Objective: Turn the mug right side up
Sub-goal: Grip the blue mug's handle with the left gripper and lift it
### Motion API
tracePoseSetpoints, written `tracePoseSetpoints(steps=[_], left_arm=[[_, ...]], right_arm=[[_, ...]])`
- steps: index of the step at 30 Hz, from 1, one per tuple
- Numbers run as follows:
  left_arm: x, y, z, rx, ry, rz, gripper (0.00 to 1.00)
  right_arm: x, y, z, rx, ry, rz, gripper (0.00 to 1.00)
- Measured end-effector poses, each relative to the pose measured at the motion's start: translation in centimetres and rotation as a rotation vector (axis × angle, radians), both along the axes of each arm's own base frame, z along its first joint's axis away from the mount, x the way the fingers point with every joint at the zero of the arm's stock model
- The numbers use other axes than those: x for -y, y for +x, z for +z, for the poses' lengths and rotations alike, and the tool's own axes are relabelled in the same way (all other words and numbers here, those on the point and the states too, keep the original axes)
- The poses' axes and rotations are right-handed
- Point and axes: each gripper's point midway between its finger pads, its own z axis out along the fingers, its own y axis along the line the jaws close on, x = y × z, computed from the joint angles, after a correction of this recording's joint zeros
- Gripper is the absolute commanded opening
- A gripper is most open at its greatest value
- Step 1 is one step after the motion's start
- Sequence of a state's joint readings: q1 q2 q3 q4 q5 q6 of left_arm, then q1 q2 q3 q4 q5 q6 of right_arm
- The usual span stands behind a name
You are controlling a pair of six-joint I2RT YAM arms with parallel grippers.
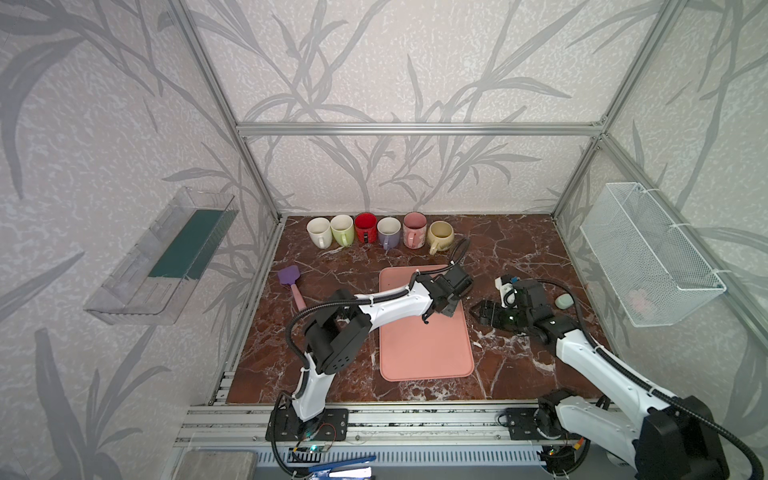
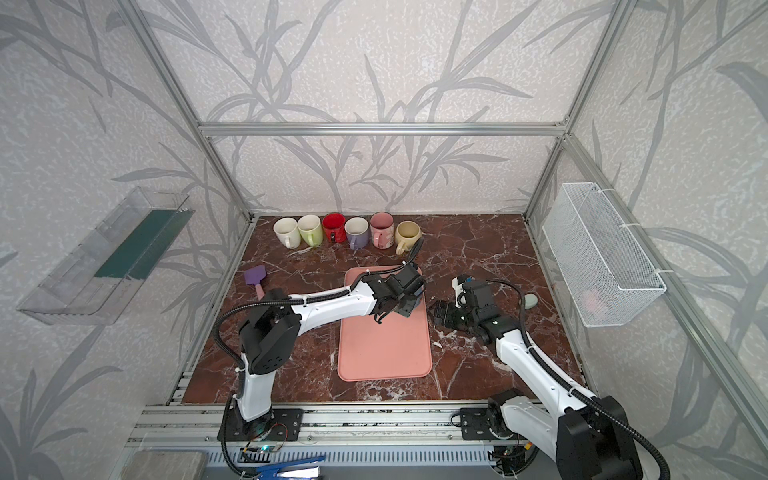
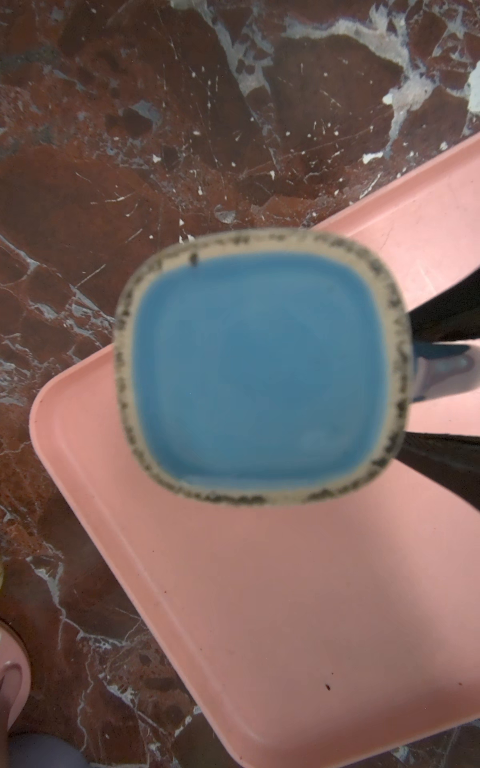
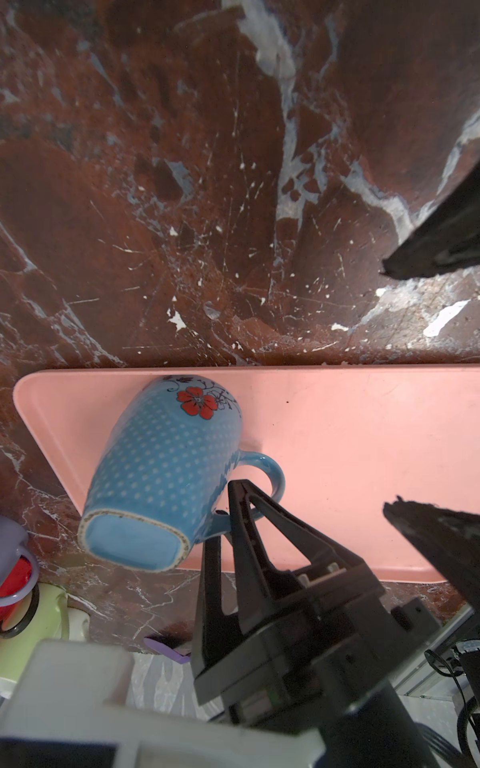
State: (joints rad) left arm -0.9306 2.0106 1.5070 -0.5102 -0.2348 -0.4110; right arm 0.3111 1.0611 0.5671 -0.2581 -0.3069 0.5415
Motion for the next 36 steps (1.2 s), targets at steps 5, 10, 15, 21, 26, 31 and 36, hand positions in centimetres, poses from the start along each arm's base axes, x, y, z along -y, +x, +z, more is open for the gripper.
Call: tracePoseSetpoints(steps=[5, 10, 15, 21, 26, 31, 36], left_arm=[[0.2, 0.0, 0.1, -0.002, -0.001, -0.004, 0.2], [0.2, 0.0, 0.2, -0.004, -0.001, -0.009, 0.15], [0.2, 0.0, 0.2, -0.005, 0.0, -0.01, 0.06], [0.2, 0.0, 0.2, -0.005, -0.001, -0.01, 0.0], [-0.1, -0.3, 0.4, -0.012, -0.006, -0.007, 0.0], [-1.3, -1.2, 0.8, -0.036, -0.025, 0.001, 0.0], [-2.7, -2.1, 1.4, -0.066, -0.067, 0.014, 0.0]], right_arm=[[0.0, 0.1, 0.1, 0.003, 0.001, 0.0, 0.83], [0.0, 0.1, 0.1, 0.006, 0.002, 0.0, 0.83], [-0.1, 0.1, 0.1, 0.008, 0.003, 0.001, 0.83], [-0.2, 0.1, 0.1, 0.011, 0.01, 0.006, 0.83], [-0.2, 0.0, 0.0, 0.009, 0.011, 0.007, 0.83], [-0.3, -0.1, 0.2, 0.021, 0.021, 0.013, 0.83], [-0.5, -0.4, 0.7, 0.044, 0.041, 0.025, 0.83]])
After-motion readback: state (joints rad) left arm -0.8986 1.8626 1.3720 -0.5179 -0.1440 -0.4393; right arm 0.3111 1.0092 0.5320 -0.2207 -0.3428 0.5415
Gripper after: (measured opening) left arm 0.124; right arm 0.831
